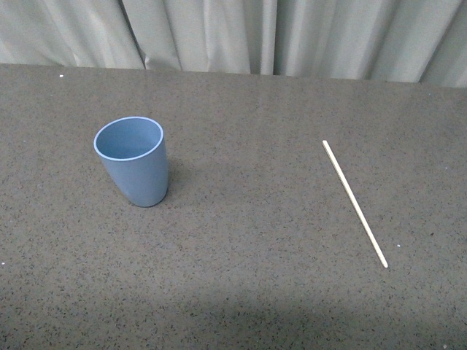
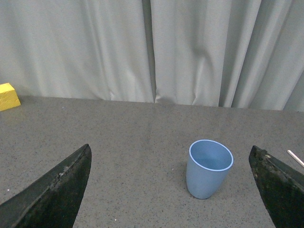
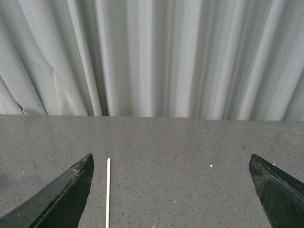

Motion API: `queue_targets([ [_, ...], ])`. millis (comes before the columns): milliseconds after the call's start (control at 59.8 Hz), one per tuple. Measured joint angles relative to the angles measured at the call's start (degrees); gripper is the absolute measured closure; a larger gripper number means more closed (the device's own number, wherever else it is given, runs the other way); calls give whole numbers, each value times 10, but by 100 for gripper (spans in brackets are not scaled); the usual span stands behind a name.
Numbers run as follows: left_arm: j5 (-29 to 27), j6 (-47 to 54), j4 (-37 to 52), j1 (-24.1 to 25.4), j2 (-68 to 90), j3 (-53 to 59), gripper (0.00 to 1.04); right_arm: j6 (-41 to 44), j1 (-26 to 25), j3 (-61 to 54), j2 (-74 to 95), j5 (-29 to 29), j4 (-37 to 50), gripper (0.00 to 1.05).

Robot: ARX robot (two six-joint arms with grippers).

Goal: Transfer chopsticks to blue cup

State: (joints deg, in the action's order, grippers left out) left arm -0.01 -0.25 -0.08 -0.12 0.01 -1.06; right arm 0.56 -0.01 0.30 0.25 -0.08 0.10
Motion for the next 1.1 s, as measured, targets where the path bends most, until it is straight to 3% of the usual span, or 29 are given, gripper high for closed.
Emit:
queue_targets([
  [702, 0, 0, 0, 0, 0, 0, 7, 0, 0, 0, 0, 0, 0, 9],
  [753, 0, 0, 0, 0, 0, 0, 7, 38, 17, 1, 13, 59, 4, 9],
  [819, -1, 0, 0, 0, 0, 0, 7, 111, 36, 16, 87, 124, 10, 9],
  [1003, 0, 0, 0, 0, 0, 0, 7, 126, 20, 106, 474, 43, 173, 9],
  [1104, 0, 0, 0, 0, 0, 0, 7, 91, 31, 174, 644, -5, 171, 9],
])
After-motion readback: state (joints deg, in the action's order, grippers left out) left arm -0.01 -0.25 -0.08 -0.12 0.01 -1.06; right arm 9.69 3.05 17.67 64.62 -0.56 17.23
